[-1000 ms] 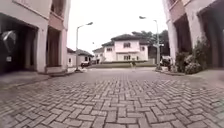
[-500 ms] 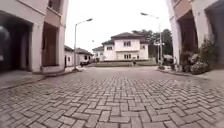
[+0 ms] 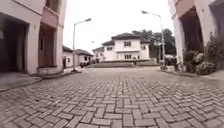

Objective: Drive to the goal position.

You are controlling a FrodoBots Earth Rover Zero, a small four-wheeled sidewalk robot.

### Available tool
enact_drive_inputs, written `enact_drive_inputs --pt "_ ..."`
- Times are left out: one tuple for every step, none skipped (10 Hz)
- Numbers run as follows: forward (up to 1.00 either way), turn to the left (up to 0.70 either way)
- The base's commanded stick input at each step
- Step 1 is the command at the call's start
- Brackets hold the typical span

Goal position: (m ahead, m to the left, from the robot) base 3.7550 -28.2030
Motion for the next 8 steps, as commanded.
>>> enact_drive_inputs --pt "0.70 0.00" --pt "0.70 0.00" --pt "0.70 0.00" --pt "0.70 0.00" --pt "0.70 0.00" --pt "0.70 0.00" --pt "0.70 0.00" --pt "0.70 0.00"
